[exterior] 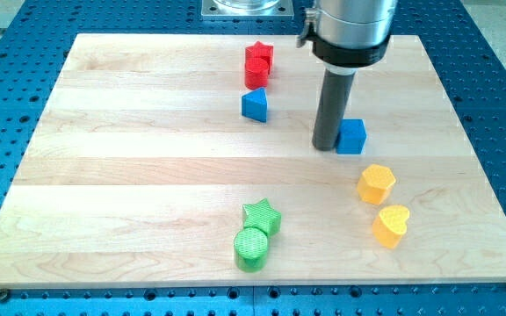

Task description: Slide the triangle to the top side of the cube

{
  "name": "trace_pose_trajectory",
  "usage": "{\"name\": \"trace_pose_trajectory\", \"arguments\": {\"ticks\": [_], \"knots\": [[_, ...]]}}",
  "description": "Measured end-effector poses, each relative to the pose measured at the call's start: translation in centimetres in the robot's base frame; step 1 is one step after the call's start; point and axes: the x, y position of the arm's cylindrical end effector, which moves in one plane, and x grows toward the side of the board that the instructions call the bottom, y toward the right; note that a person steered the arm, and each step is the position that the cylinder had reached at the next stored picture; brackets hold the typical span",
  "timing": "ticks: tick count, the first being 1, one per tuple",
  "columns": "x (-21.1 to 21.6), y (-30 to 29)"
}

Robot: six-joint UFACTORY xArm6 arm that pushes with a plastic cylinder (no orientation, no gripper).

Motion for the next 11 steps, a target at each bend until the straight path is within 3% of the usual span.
{"name": "trace_pose_trajectory", "arguments": {"ticks": [1,3,5,6,8,9,10,11], "knots": [[-4.6,-0.8],[-0.9,1.1],[-0.5,-11.2],[-5.2,-16.2],[-5.4,-4.5],[-6.5,-8.4],[-9.4,-6.2],[-9.3,-2.2]]}}
